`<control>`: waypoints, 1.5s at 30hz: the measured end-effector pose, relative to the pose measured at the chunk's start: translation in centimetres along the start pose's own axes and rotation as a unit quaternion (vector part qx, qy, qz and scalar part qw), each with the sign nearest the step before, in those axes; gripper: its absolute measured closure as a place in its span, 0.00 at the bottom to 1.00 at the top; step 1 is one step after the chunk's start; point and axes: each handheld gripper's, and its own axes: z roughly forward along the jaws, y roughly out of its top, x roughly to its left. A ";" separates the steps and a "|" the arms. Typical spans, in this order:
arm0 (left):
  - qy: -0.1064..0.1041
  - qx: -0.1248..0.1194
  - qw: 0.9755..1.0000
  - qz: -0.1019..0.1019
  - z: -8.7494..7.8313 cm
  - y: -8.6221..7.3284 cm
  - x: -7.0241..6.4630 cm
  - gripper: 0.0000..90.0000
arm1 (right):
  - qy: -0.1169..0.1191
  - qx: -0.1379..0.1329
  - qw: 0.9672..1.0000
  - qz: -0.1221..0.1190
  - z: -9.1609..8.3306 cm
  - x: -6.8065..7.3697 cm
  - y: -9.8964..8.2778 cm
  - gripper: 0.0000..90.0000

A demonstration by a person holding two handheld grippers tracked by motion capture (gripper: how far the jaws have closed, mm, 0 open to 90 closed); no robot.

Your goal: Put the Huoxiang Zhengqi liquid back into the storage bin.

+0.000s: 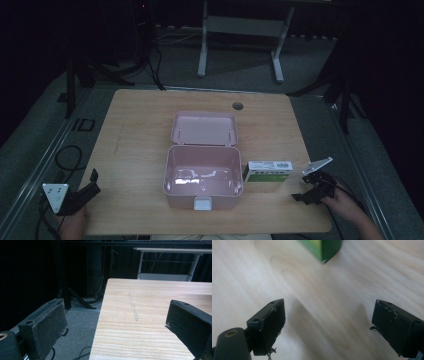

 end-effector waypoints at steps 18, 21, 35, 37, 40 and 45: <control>-0.002 0.002 1.000 0.001 0.0 0.0 0.0 0.04 | 0.028 0.183 0.976 -0.111 -1.0 3.1 3.1 0.15; -0.002 0.002 1.000 0.001 0.0 0.0 0.0 0.04 | 0.032 0.203 0.969 -0.135 -1.4 3.8 4.0 0.15; -0.005 0.003 1.000 0.003 0.1 0.0 0.0 0.04 | 0.052 0.241 0.951 -0.188 -0.6 6.0 6.1 0.15; -0.006 0.004 1.000 0.003 0.1 0.0 0.0 0.04 | 0.056 0.235 0.949 -0.201 -0.8 6.6 6.5 0.15; -0.007 0.004 1.000 0.004 0.1 0.0 0.0 0.04 | 0.053 0.225 0.947 -0.224 -1.3 7.3 6.9 0.14; -0.008 0.005 1.000 0.004 0.1 0.0 0.0 0.04 | 0.061 0.229 0.945 -0.227 -1.6 7.9 7.8 0.14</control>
